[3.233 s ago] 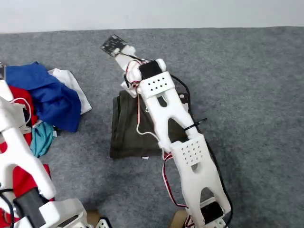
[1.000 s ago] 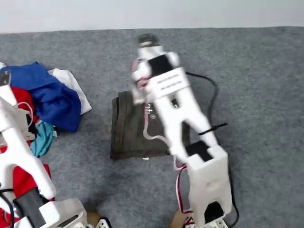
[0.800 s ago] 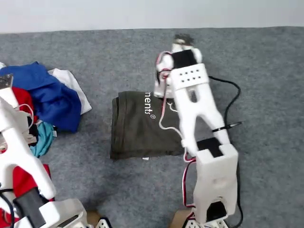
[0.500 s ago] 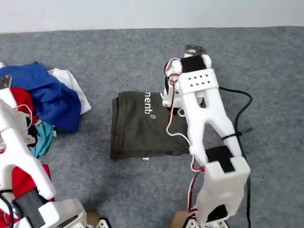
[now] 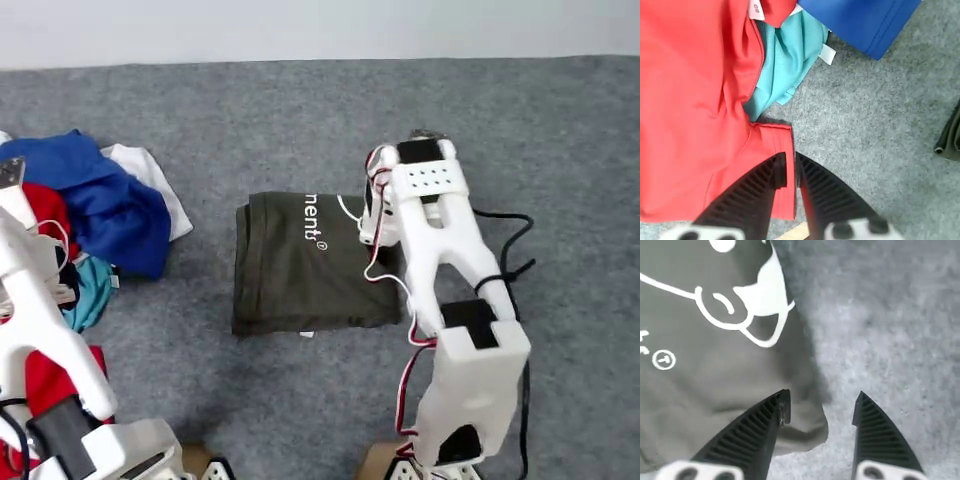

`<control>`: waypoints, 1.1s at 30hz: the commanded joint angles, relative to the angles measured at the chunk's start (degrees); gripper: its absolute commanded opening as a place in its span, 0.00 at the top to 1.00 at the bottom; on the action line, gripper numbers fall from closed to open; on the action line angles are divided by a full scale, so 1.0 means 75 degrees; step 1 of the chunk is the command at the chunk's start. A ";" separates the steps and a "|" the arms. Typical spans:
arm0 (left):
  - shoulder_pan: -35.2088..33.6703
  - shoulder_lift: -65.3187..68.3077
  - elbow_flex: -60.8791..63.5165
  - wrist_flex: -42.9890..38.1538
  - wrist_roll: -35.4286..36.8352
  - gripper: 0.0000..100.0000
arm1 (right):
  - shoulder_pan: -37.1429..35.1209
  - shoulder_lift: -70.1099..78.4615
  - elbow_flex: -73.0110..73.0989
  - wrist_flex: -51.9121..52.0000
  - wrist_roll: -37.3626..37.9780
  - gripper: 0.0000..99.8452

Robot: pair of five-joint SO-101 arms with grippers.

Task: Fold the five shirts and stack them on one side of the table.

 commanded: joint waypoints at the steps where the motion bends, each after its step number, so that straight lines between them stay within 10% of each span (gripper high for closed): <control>1: -0.0023 -0.0375 -0.0088 0.0223 0.0023 0.95 | -0.0369 0.0147 -0.0047 -0.0158 -0.0070 0.78; 18: -0.0012 -0.0328 -0.0088 0.0223 0.0035 0.95 | -0.0721 0.1940 -0.0070 -0.1037 -0.0082 0.79; 24: -0.0012 -0.0316 -0.0088 0.0211 0.0035 0.95 | -0.0674 0.1952 -0.0070 -0.0908 0.0082 0.99; 33: -0.0012 -0.0316 -0.0088 0.0211 0.0035 0.95 | -0.0135 0.1623 -0.0867 0.0229 0.1172 0.99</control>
